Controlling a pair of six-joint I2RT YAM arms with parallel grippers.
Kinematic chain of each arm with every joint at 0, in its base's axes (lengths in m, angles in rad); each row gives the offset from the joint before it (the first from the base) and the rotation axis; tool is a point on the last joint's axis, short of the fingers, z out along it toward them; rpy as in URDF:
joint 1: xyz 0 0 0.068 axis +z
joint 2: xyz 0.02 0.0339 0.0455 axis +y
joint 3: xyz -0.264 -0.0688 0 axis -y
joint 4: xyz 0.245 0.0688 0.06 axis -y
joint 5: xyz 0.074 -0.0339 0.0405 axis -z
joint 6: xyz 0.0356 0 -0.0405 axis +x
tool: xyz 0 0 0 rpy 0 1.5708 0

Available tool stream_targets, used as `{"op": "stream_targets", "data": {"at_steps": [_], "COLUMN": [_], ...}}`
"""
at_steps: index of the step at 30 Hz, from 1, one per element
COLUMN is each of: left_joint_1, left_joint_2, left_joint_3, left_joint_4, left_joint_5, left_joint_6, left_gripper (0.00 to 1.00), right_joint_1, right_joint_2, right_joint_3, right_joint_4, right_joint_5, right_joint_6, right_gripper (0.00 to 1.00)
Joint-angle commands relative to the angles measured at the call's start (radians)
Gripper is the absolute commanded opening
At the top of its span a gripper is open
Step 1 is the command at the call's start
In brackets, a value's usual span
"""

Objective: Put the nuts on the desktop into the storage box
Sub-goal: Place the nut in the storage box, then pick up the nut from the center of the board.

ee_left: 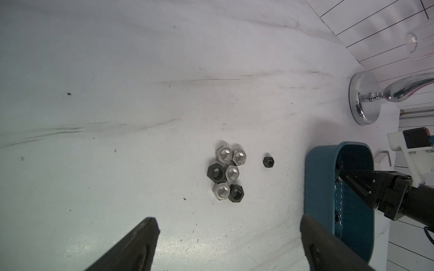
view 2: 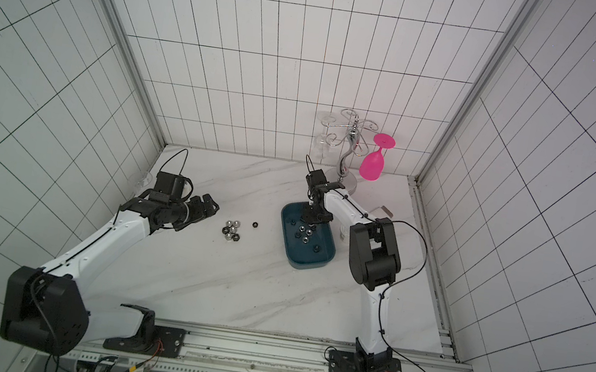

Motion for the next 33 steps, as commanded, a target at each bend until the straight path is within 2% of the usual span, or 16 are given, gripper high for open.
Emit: {"op": "stream_targets", "data": {"at_steps": [1, 10, 18, 24, 33], "left_joint_1": [-0.003, -0.003, -0.003, -0.003, 0.010], "left_joint_2": [0.011, 0.013, 0.009, -0.002, -0.034], "left_joint_3": [0.035, 0.035, 0.038, 0.040, 0.038], "left_joint_4": [-0.015, -0.015, -0.024, -0.048, -0.102], "left_joint_5": [-0.027, -0.027, -0.053, -0.074, -0.113], "left_joint_6": [0.026, 0.018, 0.006, 0.003, 0.019], "left_gripper": [0.98, 0.98, 0.98, 0.98, 0.98], "right_joint_1": [-0.010, 0.025, 0.211, 0.311, 0.324], "right_joint_2": [-0.018, -0.188, -0.245, -0.132, 0.137], "right_joint_3": [0.022, -0.011, -0.046, 0.017, 0.255], "right_joint_4": [-0.009, -0.012, -0.018, 0.002, -0.051], "right_joint_5": [0.000, -0.001, -0.076, -0.097, -0.089], "right_joint_6": [-0.002, -0.002, -0.002, 0.026, 0.010], "right_gripper": [0.47, 0.50, 0.51, 0.52, 0.54]}}
